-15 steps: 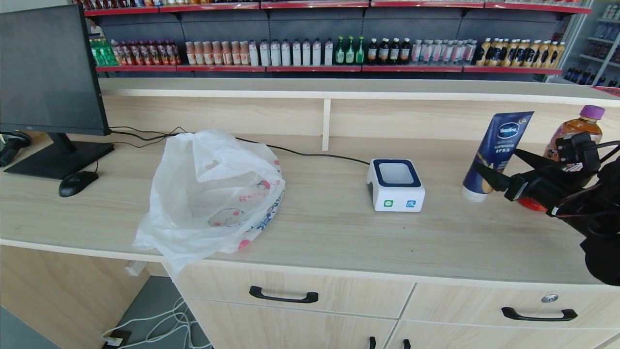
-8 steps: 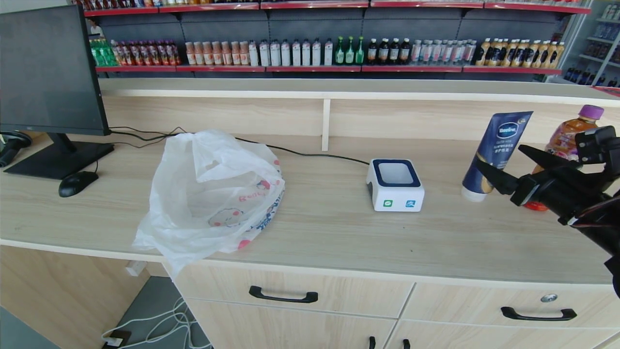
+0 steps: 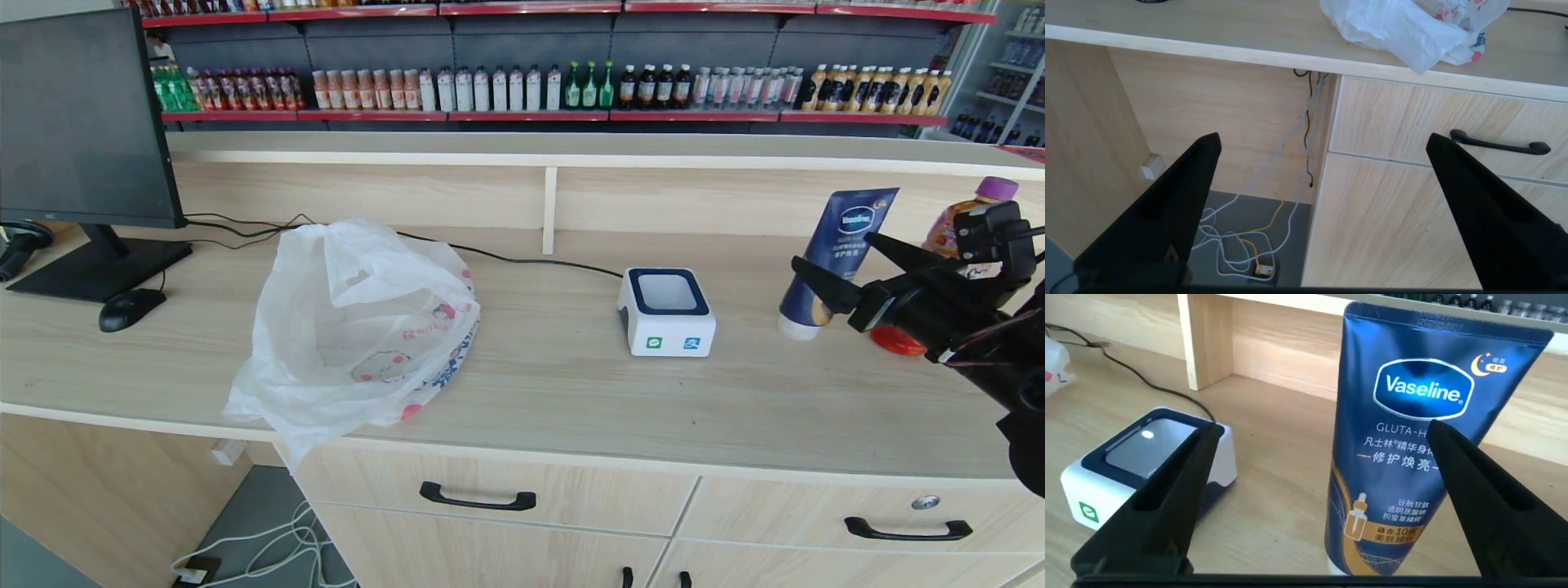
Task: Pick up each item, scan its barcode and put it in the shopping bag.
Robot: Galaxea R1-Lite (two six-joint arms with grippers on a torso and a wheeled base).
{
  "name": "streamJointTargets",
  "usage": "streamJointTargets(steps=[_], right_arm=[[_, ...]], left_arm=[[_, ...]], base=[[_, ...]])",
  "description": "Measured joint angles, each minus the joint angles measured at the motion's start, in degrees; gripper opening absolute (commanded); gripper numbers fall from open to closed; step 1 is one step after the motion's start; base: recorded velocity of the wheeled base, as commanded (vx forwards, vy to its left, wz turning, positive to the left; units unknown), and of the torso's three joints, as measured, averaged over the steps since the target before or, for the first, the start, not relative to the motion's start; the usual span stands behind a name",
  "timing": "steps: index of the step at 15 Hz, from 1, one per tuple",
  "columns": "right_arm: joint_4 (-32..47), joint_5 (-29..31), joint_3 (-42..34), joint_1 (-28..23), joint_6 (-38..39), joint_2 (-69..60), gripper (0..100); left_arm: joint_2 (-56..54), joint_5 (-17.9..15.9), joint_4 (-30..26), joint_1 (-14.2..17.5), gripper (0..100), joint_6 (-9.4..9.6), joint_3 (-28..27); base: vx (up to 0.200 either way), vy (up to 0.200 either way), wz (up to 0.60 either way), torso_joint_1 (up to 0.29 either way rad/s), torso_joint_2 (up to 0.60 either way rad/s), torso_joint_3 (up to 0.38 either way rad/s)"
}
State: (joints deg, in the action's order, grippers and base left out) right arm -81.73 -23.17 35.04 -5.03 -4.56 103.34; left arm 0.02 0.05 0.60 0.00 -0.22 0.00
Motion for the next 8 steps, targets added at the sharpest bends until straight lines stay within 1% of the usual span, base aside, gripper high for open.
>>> streamJointTargets(steps=[8], right_arm=[[0.0, 0.0, 2.5, -0.9, 0.0, 3.2, 100]], left_arm=[[0.0, 0.0, 0.0, 0.0, 100, 0.04, 0.0]], base=[[0.0, 0.0, 0.0, 0.0, 0.0, 0.0]])
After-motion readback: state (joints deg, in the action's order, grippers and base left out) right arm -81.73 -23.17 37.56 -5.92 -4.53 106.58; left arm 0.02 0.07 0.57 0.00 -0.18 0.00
